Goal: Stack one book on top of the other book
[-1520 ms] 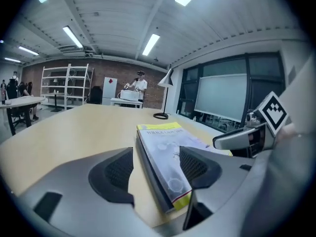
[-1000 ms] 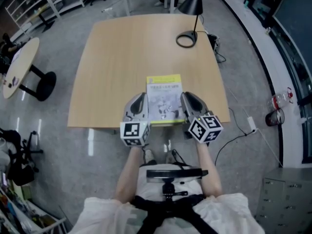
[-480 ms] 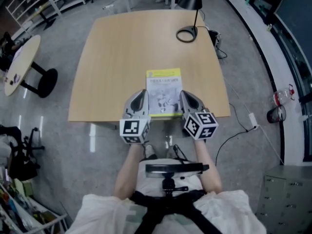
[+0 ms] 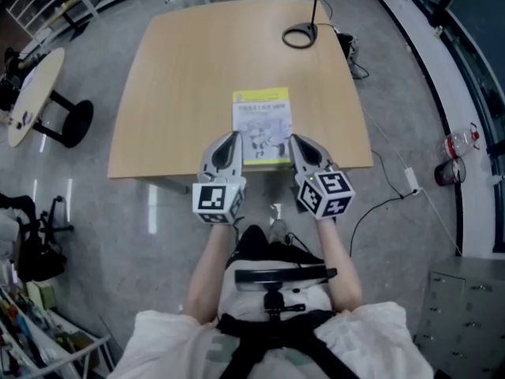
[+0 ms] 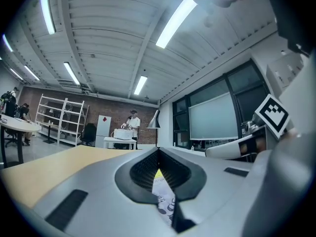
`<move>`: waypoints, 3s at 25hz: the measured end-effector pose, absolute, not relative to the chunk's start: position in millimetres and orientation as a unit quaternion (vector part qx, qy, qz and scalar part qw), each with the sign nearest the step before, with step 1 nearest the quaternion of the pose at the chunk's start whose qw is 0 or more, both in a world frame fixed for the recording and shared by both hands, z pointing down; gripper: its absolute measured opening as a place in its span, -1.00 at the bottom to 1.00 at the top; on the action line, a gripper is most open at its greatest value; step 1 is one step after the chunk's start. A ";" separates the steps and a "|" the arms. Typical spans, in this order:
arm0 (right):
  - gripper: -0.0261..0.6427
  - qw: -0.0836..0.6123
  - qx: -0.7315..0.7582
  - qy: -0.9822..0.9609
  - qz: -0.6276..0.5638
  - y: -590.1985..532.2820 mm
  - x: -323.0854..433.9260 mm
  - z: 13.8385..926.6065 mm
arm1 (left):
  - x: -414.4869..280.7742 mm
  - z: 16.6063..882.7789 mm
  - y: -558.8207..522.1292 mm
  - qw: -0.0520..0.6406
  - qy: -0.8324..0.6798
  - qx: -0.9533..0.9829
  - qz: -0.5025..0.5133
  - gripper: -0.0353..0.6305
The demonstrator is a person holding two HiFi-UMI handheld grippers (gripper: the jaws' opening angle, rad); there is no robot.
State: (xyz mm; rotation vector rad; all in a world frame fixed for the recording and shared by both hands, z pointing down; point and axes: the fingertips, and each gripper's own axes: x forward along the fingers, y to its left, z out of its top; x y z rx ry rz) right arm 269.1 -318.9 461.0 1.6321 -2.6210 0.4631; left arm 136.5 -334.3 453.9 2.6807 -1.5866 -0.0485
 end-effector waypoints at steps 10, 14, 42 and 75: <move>-0.92 0.011 0.536 -0.834 0.134 -229.4 218.5 457.3 | 93.4 446.8 -239.9 0.017 -0.495 0.867 -0.055 -0.86; -0.92 0.007 0.538 -0.835 0.115 -175.2 174.7 440.1 | 61.3 427.3 -190.8 -0.004 -0.487 0.871 -0.063 -0.86; -0.92 -0.004 0.566 -0.815 0.126 -5.2 87.0 420.5 | -29.6 399.3 -28.3 -0.025 -0.470 0.881 -0.052 -0.86; -0.92 -0.032 0.527 -0.842 0.111 214.7 181.0 422.9 | 36.5 419.5 196.4 0.001 -0.563 0.825 -0.058 -0.86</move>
